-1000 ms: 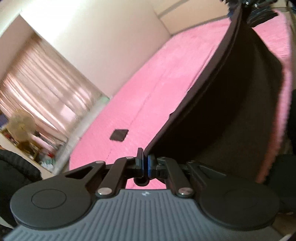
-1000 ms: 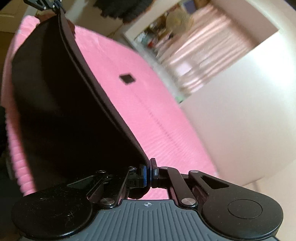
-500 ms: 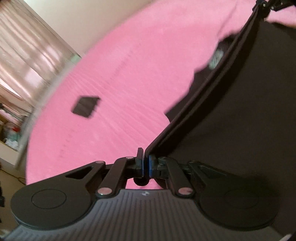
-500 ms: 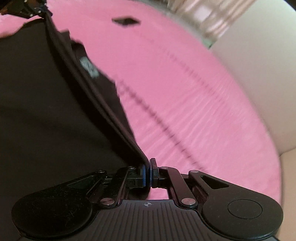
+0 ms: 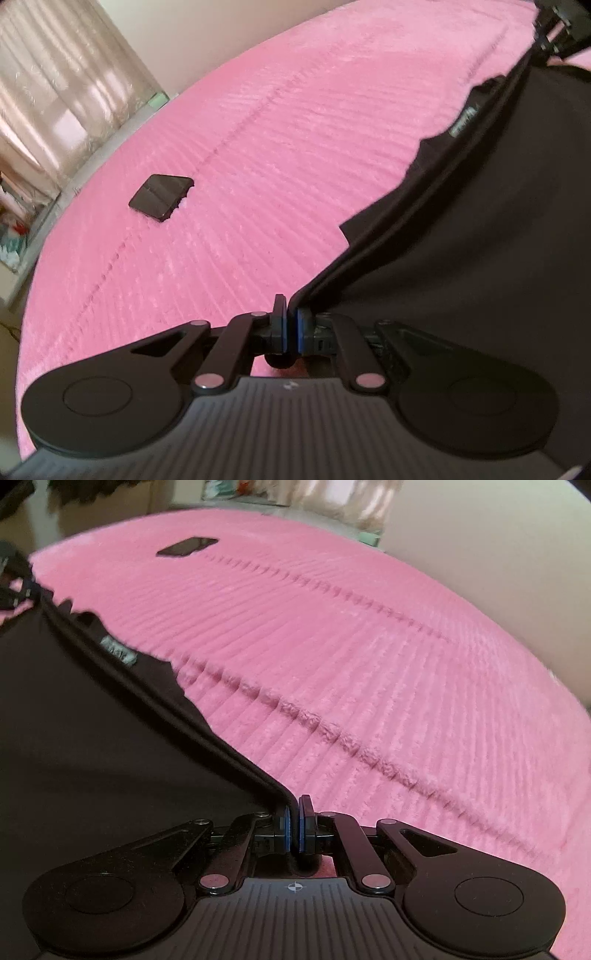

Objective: Fold clothes

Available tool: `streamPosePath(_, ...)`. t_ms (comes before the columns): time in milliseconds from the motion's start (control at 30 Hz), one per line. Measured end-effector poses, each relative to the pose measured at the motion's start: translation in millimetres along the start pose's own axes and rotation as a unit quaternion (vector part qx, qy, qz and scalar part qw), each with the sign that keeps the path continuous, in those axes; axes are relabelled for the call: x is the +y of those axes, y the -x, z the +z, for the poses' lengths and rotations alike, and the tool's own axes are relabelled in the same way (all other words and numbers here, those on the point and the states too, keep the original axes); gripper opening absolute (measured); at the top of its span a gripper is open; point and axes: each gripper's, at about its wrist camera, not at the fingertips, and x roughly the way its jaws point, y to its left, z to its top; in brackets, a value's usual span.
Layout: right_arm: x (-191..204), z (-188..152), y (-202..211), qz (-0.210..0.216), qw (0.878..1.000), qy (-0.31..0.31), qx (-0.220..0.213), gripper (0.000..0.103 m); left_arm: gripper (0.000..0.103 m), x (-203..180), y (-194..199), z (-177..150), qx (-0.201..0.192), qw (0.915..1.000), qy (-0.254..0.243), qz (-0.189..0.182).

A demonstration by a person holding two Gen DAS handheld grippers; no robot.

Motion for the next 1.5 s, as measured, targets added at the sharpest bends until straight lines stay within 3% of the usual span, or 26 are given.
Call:
streamPosePath(167, -3.0, 7.1, -6.6, -0.016, 0.999, -0.019, -0.030, 0.001, 0.005, 5.1, 2.6, 3.1, -0.019, 0.9997, 0.007, 0.013)
streamPosePath(367, -4.0, 3.8, -21.0, -0.008, 0.999, -0.040, -0.021, 0.001, 0.006, 3.0, -8.6, -0.4, -0.005, 0.9998, 0.018, 0.007)
streamPosePath(400, -6.4, 2.9, -21.0, -0.005, 0.999, -0.049, -0.023, 0.002, 0.010, 2.9, -10.4, -1.0, -0.002, 0.9998, 0.020, 0.008)
streamPosePath(433, -9.1, 1.8, -20.2, -0.001, 0.998, -0.057, -0.026, 0.010, 0.020, 4.2, -10.9, -1.3, -0.002, 0.9995, 0.027, 0.014)
streamPosePath(467, -12.3, 0.7, -18.4, -0.010, 0.997, -0.067, -0.029, 0.048, 0.028, 9.7, -10.0, -1.7, -0.006, 0.9987, 0.043, 0.027)
streamPosePath(500, -16.6, -0.6, -14.3, -0.038, 0.995, -0.083, -0.036, 0.070, 0.039, 15.5, -8.9, -2.1, -0.010, 0.9973, 0.061, 0.039)
streamPosePath(533, -22.4, -2.6, -7.9, -0.061, 0.992, -0.103, -0.048, 0.087, 0.037, 24.6, -6.3, -3.4, -0.014, 0.9946, 0.087, 0.054)
streamPosePath(633, -41.4, -9.2, 11.3, -0.058, 0.981, -0.174, -0.062, 0.087, 0.034, 52.1, 3.7, -8.3, -0.015, 0.9828, 0.161, 0.090)
streamPosePath(733, -39.3, -17.4, 39.9, -0.054, 0.975, -0.201, -0.071, 0.087, 0.033, 60.5, 24.1, -14.5, -0.019, 0.9777, 0.185, 0.098)
streamPosePath(900, 1.0, -51.6, 100.8, 0.035, 0.970, -0.222, -0.095, 0.087, 0.033, 15.8, 77.7, -27.9, -0.035, 0.9868, 0.153, 0.040)
streamPosePath(1067, 52.6, -108.2, 151.3, 0.073, 0.965, -0.237, -0.090, 0.087, 0.034, -61.0, 136.9, -49.7, -0.051, 0.9936, 0.097, -0.027)
streamPosePath(1133, 66.0, -136.7, 165.0, 0.086, 0.954, -0.273, -0.091, 0.087, 0.042, -87.6, 157.1, -61.3, -0.059, 0.9929, 0.086, -0.057)
streamPosePath(1167, 69.7, -149.5, 167.4, 0.093, 0.946, -0.298, -0.089, 0.082, 0.043, -100.8, 166.4, -67.2, -0.061, 0.9923, 0.080, -0.071)
streamPosePath(1200, 71.8, -162.9, 168.3, 0.102, 0.936, -0.325, -0.084, 0.068, 0.043, -113.1, 168.2, -74.1, -0.049, 0.9934, 0.069, -0.077)
streamPosePath(1233, 73.5, -175.2, 168.1, 0.107, 0.927, -0.351, -0.078, 0.029, 0.042, -125.0, 169.7, -81.0, -0.037, 0.9941, 0.058, -0.083)
streamPosePath(1267, 73.7, -183.1, 169.0, 0.103, 0.921, -0.368, -0.073, 0.023, 0.042, -132.9, 167.6, -87.4, -0.021, 0.9949, 0.052, -0.084)
streamPosePath(1367, 73.3, -191.2, 175.9, 0.063, 0.929, -0.360, -0.053, 0.023, 0.042, -145.9, 164.7, -106.2, 0.013, 0.9962, 0.044, -0.075)
streamPosePath(1500, 96.2, -170.8, 200.3, -0.010, 0.958, -0.280, -0.056, 0.024, 0.040, -138.6, 179.5, -106.9, 0.031, 0.9954, 0.070, -0.057)
